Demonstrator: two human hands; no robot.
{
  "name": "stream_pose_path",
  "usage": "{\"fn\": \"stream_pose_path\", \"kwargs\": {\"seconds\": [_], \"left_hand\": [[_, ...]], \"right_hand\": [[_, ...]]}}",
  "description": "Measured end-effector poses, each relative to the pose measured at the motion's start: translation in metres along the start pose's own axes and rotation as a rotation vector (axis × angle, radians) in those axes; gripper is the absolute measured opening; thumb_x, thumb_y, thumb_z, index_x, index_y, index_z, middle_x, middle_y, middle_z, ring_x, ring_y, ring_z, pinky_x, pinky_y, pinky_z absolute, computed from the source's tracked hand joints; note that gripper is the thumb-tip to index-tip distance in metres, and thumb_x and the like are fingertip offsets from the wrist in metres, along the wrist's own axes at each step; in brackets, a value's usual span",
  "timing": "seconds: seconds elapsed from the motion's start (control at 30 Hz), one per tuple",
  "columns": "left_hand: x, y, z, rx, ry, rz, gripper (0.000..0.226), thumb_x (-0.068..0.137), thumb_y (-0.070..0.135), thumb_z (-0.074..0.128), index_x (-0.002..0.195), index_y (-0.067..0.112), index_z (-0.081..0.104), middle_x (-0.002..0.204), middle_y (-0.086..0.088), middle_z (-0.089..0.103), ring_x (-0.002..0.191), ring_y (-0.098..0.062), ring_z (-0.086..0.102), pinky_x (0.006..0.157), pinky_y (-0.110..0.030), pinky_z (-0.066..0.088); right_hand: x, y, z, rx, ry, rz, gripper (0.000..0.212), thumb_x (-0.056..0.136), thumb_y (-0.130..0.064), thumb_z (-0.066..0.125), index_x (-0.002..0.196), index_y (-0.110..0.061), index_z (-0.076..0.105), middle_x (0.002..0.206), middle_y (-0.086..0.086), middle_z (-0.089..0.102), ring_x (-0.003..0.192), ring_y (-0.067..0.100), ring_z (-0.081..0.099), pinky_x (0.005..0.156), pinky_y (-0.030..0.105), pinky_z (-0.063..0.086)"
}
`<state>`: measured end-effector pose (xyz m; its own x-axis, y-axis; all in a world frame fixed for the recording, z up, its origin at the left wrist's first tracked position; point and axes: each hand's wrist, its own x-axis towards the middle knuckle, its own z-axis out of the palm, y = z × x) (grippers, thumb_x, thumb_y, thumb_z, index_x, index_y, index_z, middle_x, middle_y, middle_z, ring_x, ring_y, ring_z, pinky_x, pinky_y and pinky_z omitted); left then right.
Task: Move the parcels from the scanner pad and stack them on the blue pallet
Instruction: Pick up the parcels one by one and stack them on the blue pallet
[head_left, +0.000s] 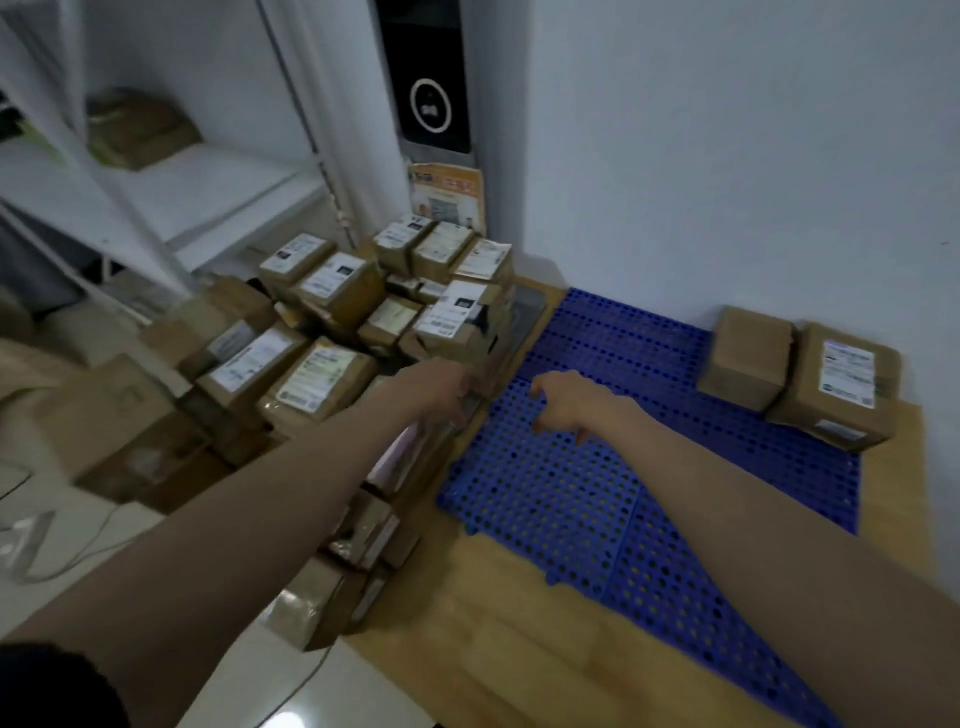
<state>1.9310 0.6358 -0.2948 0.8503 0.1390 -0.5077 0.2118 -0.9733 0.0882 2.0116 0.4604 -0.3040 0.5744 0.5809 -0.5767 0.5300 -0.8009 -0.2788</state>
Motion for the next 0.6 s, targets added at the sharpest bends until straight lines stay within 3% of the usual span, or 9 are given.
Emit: {"fn": "stream_pose_path", "kwargs": {"seconds": [0.13, 0.3, 0.47, 0.6], "left_hand": [[-0.020, -0.038, 0.005, 0.002, 0.029, -0.088, 0.042, 0.082, 0.036, 0.073, 0.113, 0.009, 0.064, 0.113, -0.010, 0.065, 0.097, -0.028, 0.062, 0.078, -0.039, 0.052], [-0.030, -0.083, 0.010, -0.003, 0.053, -0.168, 0.056, 0.079, 0.040, 0.076, 0.125, 0.015, 0.058, 0.124, -0.005, 0.058, 0.111, -0.024, 0.055, 0.084, -0.033, 0.048], [-0.030, -0.128, 0.016, -0.046, 0.067, -0.186, 0.055, 0.079, 0.033, 0.077, 0.127, 0.015, 0.055, 0.126, -0.004, 0.058, 0.113, -0.022, 0.054, 0.091, -0.034, 0.048], [-0.028, -0.173, 0.016, -0.051, 0.049, -0.179, 0.050, 0.083, 0.030, 0.074, 0.126, 0.012, 0.057, 0.129, -0.007, 0.057, 0.117, -0.024, 0.054, 0.095, -0.034, 0.047]], "right_hand": [[0.004, -0.035, 0.009, -0.028, -0.006, -0.044, 0.040, 0.097, -0.021, 0.059, 0.135, -0.013, 0.049, 0.132, 0.012, 0.050, 0.094, 0.028, 0.063, 0.078, 0.045, 0.060], [0.009, -0.074, 0.015, 0.005, -0.011, -0.063, 0.040, 0.098, -0.021, 0.053, 0.137, -0.010, 0.049, 0.130, 0.015, 0.052, 0.094, 0.032, 0.064, 0.076, 0.048, 0.060], [0.024, -0.108, 0.022, 0.018, 0.000, -0.059, 0.048, 0.097, -0.024, 0.054, 0.142, -0.015, 0.044, 0.135, 0.011, 0.049, 0.098, 0.029, 0.062, 0.078, 0.044, 0.060], [0.046, -0.143, 0.026, 0.053, 0.012, -0.036, 0.038, 0.095, -0.025, 0.057, 0.130, -0.014, 0.055, 0.127, 0.009, 0.054, 0.096, 0.028, 0.063, 0.079, 0.045, 0.060]]}}
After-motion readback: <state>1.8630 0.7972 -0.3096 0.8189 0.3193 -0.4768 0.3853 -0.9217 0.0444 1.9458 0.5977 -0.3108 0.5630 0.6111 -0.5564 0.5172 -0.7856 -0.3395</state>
